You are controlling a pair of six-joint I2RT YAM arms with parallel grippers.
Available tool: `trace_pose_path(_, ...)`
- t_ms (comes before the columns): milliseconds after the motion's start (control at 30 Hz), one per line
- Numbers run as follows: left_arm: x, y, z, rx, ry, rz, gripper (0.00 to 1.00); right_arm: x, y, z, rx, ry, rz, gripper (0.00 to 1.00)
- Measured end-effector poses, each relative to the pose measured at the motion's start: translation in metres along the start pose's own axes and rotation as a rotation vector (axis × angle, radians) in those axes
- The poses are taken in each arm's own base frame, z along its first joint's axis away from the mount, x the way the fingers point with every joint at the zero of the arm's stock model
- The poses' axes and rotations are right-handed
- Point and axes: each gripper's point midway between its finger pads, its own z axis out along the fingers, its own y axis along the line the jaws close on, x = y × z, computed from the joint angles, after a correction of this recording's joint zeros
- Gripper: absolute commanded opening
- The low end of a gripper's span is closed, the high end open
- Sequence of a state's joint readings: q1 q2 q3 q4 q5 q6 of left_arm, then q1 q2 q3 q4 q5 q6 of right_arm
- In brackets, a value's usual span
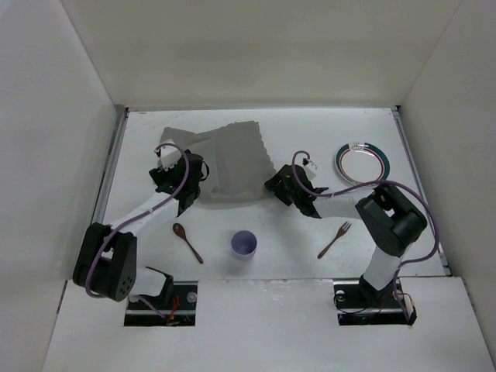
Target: Set the dinner table for one person
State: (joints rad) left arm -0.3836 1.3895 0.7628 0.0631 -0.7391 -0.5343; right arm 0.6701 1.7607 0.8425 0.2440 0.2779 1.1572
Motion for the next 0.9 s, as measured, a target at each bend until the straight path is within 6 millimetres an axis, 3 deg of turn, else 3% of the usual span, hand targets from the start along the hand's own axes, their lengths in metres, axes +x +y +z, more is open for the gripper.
trace_pose_path(100, -0.007, 0.004, -0.006, 0.023, -0.013, -0.059, 0.85, -0.001, 0.003, 0.000, -0.011, -0.006, 0.011, 0.70)
trace_pose_path(267, -0.014, -0.013, 0.004, 0.106, -0.003, -0.125, 0.87, -0.001, 0.006, 0.001, -0.022, -0.011, 0.014, 0.72)
trace_pose_path(567, 0.011, -0.054, 0.060, 0.135, 0.121, -0.067, 0.81, -0.001, 0.012, 0.006, -0.048, -0.022, 0.026, 0.68)
trace_pose_path(633, 0.019, -0.059, 0.069, 0.127, 0.138, -0.042, 0.70, 0.000, 0.012, 0.008, -0.048, -0.022, 0.029, 0.61)
trace_pose_path(733, 0.023, -0.063, 0.076, 0.123, 0.145, -0.029, 0.31, 0.002, 0.009, 0.010, -0.041, -0.016, 0.029, 0.41)
trace_pose_path(800, 0.021, -0.063, 0.075, 0.117, 0.135, -0.024, 0.16, 0.005, 0.005, 0.012, -0.029, -0.007, 0.027, 0.26)
trace_pose_path(900, 0.010, -0.060, 0.071, 0.107, 0.110, -0.031, 0.08, 0.007, 0.004, 0.012, -0.029, 0.001, 0.028, 0.16)
